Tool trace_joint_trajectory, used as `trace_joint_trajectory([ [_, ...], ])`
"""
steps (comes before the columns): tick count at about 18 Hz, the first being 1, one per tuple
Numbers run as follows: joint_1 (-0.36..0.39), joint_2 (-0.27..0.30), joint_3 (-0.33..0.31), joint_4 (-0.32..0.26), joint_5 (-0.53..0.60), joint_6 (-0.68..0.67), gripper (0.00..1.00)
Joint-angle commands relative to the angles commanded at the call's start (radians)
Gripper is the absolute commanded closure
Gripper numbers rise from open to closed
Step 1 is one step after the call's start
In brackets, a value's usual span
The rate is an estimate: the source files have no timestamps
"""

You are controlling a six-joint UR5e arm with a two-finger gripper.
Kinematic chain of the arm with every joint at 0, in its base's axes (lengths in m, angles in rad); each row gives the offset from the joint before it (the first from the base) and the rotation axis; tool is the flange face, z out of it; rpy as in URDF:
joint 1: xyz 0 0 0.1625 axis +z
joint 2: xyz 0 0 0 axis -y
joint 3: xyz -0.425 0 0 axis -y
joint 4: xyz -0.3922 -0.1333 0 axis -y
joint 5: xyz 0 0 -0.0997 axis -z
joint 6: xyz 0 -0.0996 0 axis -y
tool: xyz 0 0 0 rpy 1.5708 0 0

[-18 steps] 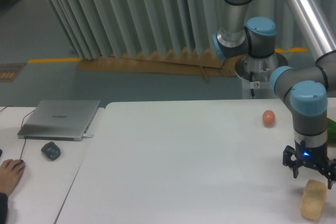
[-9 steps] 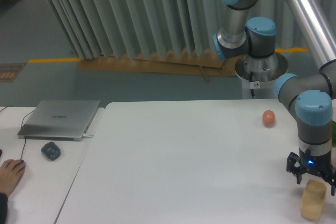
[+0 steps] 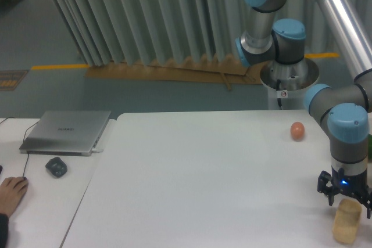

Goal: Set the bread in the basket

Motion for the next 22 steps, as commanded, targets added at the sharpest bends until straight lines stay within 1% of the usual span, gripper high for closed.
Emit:
trace_joint_trajectory([
  [2,0.000,0.002,0.000,0.000,0.000,0.003,0.00],
  [3,0.000,0.000,0.000,0.000,0.000,0.003,0.25],
  [4,0.000,-0.003,-0.002,0.000,0.002,0.003,0.59],
  [5,-0.002,-0.003,-0.003,-0.002,0.002,0.005,0.74],
  [12,-0.002,0.014,-0.006,-0.002,0.002,0.008,0.74],
  [16,0.000,0.041,-0.006,-0.023,-0.002,0.008,0.74],
  [17,0.000,0.051,-0.006,-0.037,-0.002,0.008,0.74],
  [18,0.002,0.067,-0.006,-0.064,0.000,0.008,0.73],
  [20,0.005,0.089,-0.006,-0.092,-0.002,0.009,0.73],
  [22,0.023,0.116,-0.006,-0.130,0.000,0.029,0.73],
])
